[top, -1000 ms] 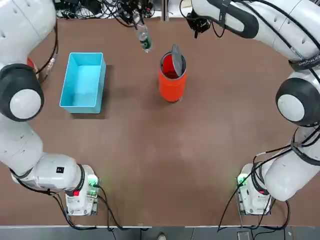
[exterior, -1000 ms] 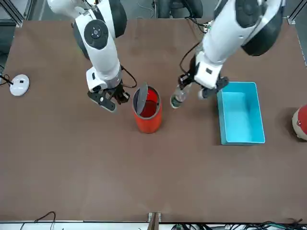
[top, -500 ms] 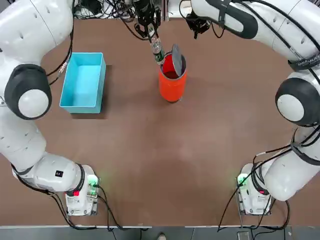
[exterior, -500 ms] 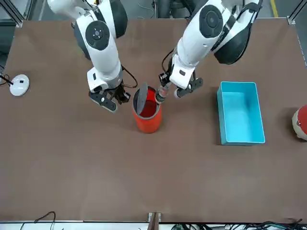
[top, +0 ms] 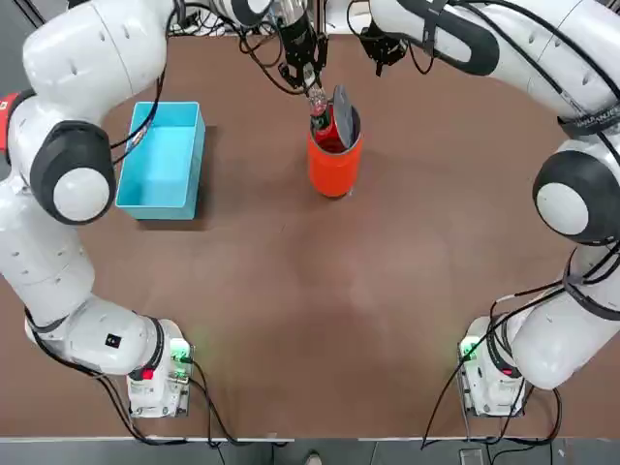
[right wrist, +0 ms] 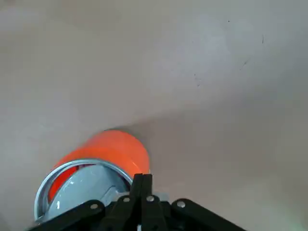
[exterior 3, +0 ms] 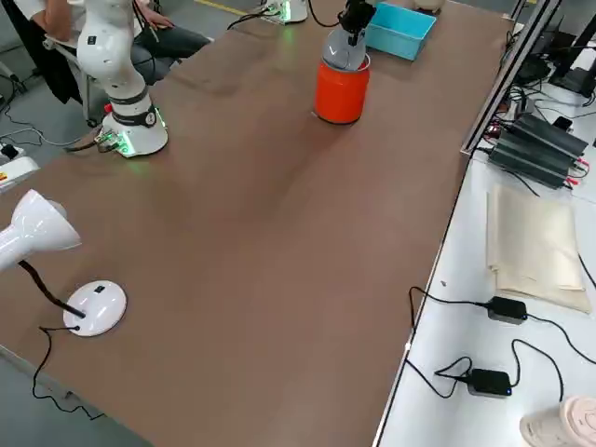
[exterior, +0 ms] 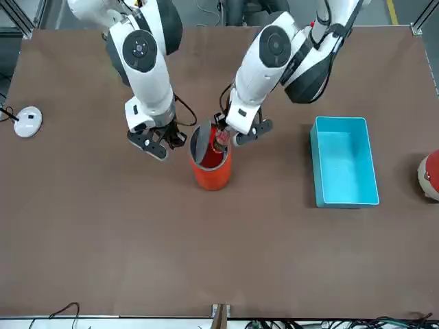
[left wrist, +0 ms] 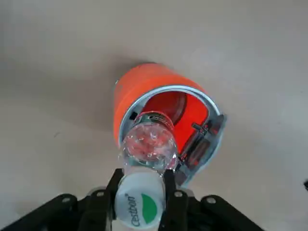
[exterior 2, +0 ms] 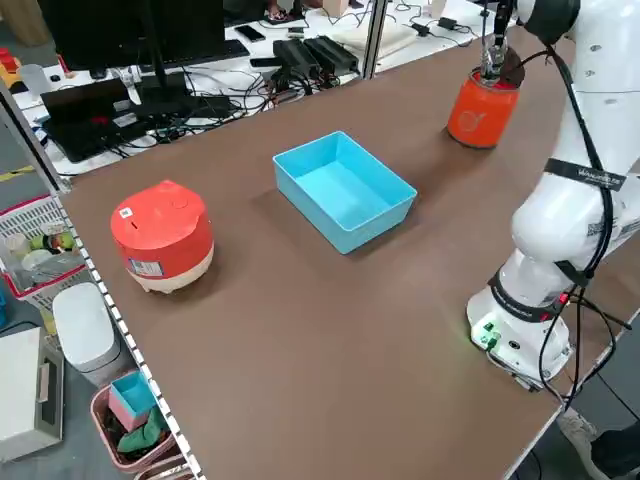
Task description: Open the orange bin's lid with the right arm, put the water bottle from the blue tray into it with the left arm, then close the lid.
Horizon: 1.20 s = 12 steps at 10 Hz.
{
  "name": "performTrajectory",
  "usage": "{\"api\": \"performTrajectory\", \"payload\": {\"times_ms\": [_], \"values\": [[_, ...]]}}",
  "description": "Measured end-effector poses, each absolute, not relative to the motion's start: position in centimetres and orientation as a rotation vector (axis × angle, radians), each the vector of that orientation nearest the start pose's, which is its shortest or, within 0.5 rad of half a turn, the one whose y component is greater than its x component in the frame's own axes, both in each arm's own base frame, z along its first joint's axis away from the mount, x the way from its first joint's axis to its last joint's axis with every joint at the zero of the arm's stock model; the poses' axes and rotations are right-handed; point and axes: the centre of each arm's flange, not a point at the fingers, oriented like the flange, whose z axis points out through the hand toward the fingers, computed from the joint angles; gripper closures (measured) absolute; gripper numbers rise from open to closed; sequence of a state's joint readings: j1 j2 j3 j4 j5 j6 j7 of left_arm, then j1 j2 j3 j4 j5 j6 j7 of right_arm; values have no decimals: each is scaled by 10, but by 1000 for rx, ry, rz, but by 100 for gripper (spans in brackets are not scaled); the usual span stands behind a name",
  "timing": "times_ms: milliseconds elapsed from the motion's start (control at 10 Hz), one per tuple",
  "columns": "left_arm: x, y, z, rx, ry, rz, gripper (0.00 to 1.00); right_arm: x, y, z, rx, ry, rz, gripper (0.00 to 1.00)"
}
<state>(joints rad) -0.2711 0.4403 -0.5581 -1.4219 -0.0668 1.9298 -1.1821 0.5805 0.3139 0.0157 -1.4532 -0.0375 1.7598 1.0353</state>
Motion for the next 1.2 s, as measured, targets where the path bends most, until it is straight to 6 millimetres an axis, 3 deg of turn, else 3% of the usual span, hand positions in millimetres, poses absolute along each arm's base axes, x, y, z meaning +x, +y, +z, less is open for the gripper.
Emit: {"api": "performTrajectory", "payload": {"times_ms": [300,500,700,900,1000,1200], "values": [[516,-472,465,-3319,-710,263,61,545,365,507,-3094,679,-30,99],[511,-484,449,-3309,-655,233,52,545,366,507,-3092,677,-33,99],[500,-497,448,-3300,-672,231,24,545,366,507,-3091,675,-35,99],[509,-491,461,-3314,-706,196,18,545,367,507,-3088,672,-41,99],[518,-478,478,-3321,-743,158,15,544,370,507,-3084,665,-47,99],[537,-428,520,-3270,-838,91,8,539,382,500,-3082,640,-55,99]]}}
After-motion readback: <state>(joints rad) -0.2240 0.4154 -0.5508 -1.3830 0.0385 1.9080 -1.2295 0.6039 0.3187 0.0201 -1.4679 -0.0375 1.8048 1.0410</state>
